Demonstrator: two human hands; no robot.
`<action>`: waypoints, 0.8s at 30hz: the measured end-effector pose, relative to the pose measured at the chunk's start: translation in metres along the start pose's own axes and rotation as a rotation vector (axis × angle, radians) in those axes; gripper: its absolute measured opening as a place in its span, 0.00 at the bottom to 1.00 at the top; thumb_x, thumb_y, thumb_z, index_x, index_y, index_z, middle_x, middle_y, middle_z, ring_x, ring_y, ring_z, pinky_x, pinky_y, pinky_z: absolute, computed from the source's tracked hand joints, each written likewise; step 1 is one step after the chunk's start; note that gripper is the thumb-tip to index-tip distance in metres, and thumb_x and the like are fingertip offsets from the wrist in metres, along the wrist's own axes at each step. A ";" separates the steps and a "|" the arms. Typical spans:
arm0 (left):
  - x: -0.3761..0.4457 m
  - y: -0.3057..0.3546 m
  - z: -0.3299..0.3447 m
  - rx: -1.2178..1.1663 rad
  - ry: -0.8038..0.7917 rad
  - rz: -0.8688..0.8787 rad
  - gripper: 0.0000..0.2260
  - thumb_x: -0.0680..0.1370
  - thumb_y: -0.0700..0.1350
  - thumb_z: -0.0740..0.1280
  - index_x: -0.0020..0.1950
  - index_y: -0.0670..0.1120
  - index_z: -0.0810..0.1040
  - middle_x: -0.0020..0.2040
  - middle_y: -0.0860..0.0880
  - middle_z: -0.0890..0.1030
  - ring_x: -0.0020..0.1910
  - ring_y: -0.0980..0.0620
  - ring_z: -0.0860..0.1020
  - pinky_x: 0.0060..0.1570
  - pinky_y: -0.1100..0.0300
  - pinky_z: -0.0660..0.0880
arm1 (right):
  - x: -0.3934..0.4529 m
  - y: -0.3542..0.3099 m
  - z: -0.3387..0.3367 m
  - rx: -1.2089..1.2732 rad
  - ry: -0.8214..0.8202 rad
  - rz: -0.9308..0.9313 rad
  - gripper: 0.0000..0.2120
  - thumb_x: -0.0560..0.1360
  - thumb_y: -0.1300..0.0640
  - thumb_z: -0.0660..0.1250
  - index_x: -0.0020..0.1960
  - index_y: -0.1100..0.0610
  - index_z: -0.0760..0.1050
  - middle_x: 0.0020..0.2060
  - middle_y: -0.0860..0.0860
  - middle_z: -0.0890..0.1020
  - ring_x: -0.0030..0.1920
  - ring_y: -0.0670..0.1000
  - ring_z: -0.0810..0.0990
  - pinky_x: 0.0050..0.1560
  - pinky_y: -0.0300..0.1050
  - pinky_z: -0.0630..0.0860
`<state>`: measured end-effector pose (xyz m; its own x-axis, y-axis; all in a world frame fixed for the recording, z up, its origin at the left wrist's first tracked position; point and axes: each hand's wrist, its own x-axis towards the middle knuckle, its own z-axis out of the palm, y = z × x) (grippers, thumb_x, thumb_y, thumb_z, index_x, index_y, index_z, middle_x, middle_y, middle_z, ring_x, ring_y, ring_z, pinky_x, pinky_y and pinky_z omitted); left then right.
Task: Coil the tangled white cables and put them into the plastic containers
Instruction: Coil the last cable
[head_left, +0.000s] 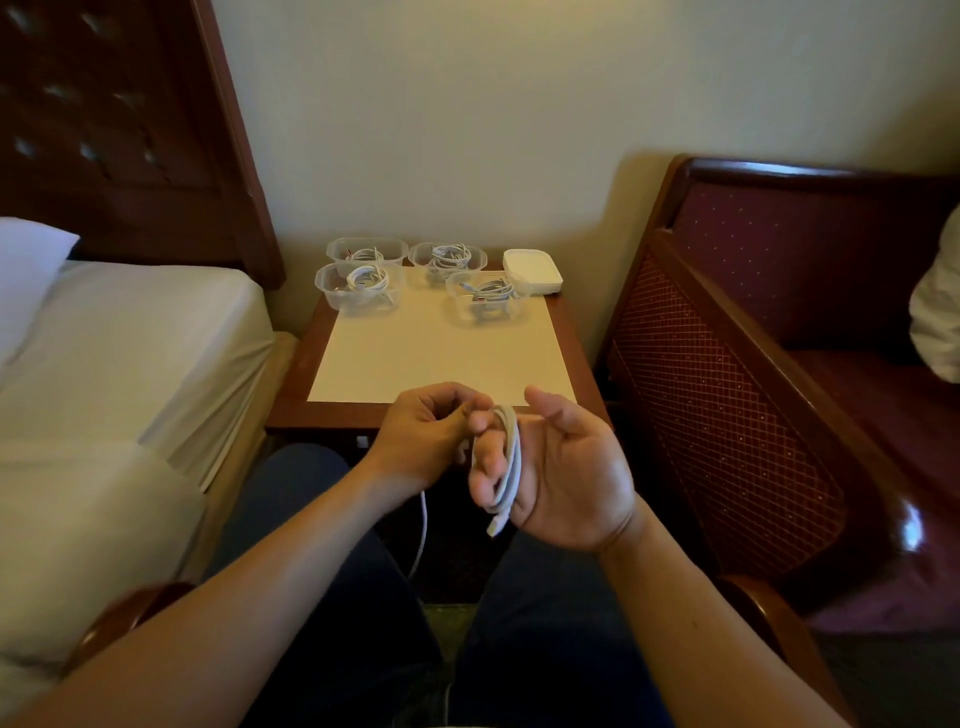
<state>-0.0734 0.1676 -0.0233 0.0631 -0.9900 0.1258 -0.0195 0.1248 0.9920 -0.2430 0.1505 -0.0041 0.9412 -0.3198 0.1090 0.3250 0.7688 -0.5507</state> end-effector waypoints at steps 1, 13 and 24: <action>-0.003 0.001 0.005 -0.008 -0.029 -0.037 0.18 0.81 0.32 0.65 0.37 0.51 0.82 0.31 0.54 0.80 0.29 0.58 0.76 0.32 0.64 0.74 | 0.000 0.000 0.001 0.060 -0.027 -0.051 0.24 0.83 0.51 0.58 0.65 0.72 0.70 0.53 0.69 0.82 0.57 0.67 0.82 0.61 0.58 0.77; -0.017 0.003 0.006 0.329 -0.387 -0.314 0.08 0.84 0.48 0.64 0.58 0.50 0.82 0.40 0.49 0.82 0.33 0.48 0.79 0.38 0.55 0.80 | 0.006 -0.016 -0.014 -0.757 0.662 -0.359 0.21 0.76 0.56 0.57 0.68 0.54 0.70 0.69 0.51 0.78 0.72 0.49 0.73 0.75 0.50 0.63; 0.010 0.029 -0.027 0.876 -0.393 0.237 0.05 0.76 0.46 0.74 0.44 0.57 0.83 0.39 0.67 0.81 0.43 0.66 0.79 0.42 0.68 0.70 | -0.002 -0.005 -0.017 -1.531 0.771 0.283 0.44 0.76 0.25 0.43 0.46 0.62 0.80 0.34 0.56 0.86 0.39 0.51 0.85 0.53 0.51 0.79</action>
<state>-0.0466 0.1632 0.0072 -0.3708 -0.9164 0.1504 -0.7300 0.3878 0.5628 -0.2477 0.1378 -0.0162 0.5439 -0.7988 -0.2572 -0.6318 -0.1881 -0.7519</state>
